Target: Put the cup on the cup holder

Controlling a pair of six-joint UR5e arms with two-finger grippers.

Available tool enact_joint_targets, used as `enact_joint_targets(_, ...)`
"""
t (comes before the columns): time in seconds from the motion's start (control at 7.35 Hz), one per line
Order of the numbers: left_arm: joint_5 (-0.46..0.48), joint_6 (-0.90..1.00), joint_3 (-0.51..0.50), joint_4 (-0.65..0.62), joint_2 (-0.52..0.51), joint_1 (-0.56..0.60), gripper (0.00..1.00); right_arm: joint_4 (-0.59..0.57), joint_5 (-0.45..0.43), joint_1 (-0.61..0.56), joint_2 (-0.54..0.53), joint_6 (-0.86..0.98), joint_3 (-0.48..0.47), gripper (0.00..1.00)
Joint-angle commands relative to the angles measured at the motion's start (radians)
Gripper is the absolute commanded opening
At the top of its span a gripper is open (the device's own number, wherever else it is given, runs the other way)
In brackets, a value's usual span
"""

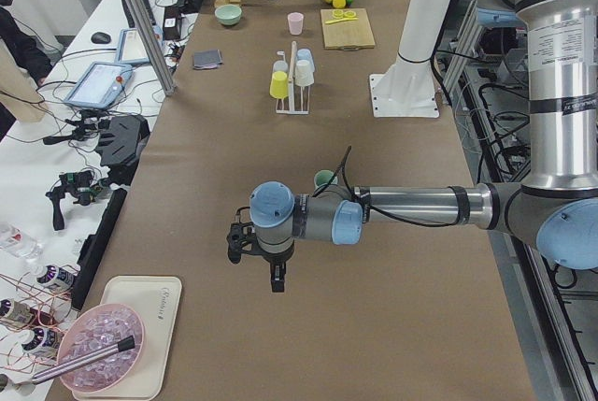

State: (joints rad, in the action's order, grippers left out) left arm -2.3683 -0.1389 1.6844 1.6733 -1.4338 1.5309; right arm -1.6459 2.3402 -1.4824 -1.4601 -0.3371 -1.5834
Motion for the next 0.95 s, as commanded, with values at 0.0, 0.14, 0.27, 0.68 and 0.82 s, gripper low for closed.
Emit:
enact_joint_targets(0.0,0.000,-0.002,0.006,0.000,-0.010,0.000,0.97,0.000,0.002,0.001,0.003,0.007,-0.010,0.99)
enact_joint_targets(0.14,0.000,-0.001,0.006,0.000,-0.025,0.002,0.97,0.000,0.001,0.001,0.001,0.007,-0.016,0.99)
enact_joint_targets(0.27,0.001,-0.001,0.000,-0.003,-0.046,0.003,0.97,-0.002,0.007,0.007,0.007,0.004,-0.017,0.99)
enact_joint_targets(0.68,0.004,-0.007,0.014,-0.004,-0.072,0.003,0.97,-0.099,0.070,0.083,0.079,-0.008,-0.017,0.99)
enact_joint_targets(0.82,0.006,-0.008,0.014,-0.007,-0.098,0.003,0.97,-0.123,0.065,0.129,0.107,-0.007,-0.001,1.00)
